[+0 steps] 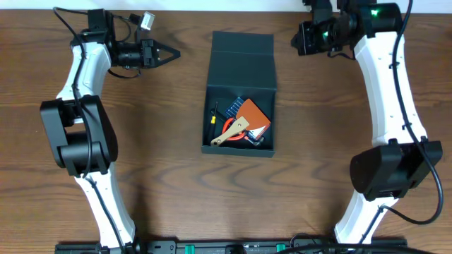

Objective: Pack container
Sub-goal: 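Bring both grippers to the upright lid's left and right edges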

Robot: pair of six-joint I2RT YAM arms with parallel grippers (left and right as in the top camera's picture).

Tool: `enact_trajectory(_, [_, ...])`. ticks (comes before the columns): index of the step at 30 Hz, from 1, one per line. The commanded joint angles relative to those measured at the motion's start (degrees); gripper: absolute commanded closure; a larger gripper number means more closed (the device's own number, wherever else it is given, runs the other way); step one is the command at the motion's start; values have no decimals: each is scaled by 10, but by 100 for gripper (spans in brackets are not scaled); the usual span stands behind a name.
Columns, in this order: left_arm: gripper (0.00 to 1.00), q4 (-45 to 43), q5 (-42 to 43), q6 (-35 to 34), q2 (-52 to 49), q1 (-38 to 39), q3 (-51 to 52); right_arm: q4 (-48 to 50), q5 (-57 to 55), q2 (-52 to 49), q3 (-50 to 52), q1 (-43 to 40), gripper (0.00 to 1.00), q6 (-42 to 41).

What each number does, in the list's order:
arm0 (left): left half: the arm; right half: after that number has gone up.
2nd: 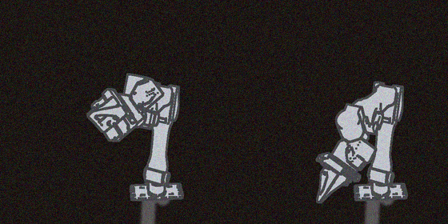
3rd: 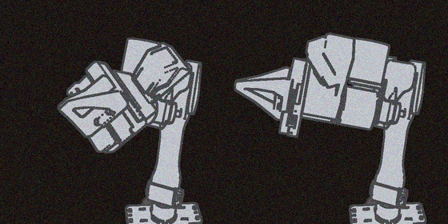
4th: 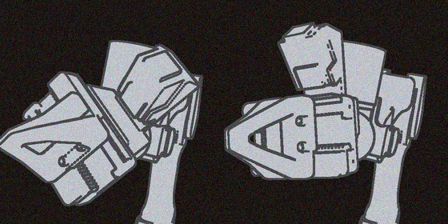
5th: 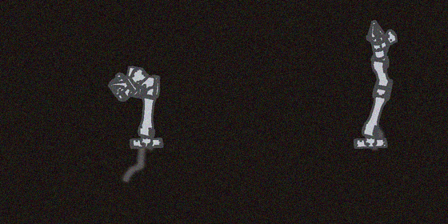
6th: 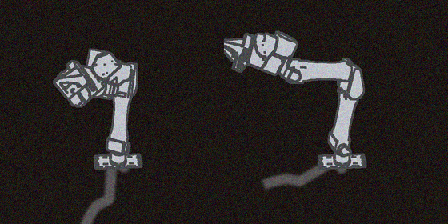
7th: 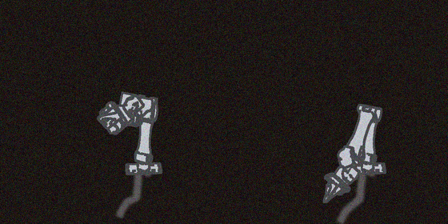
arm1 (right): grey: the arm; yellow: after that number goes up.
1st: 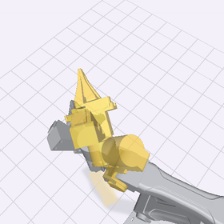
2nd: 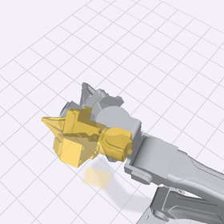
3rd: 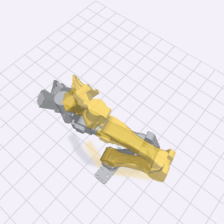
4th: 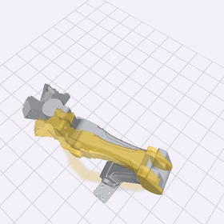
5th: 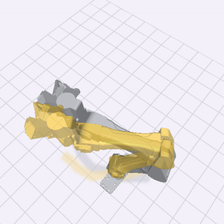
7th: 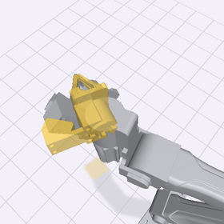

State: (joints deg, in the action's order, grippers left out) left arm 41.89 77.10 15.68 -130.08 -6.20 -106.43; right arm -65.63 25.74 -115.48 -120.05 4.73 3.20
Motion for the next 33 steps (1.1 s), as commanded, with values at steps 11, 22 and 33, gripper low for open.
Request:
enact_trajectory(11, [94,-54,80,25,-7,9,-5,146,260,0,245,-109,99,57])
enact_trajectory(22, [94,-125,129,-45,-55,12,-5,179,289,0,325,-138,99,102])
enact_trajectory(33, [94,-140,130,-53,-82,28,-5,195,332,-55,336,-138,99,99])
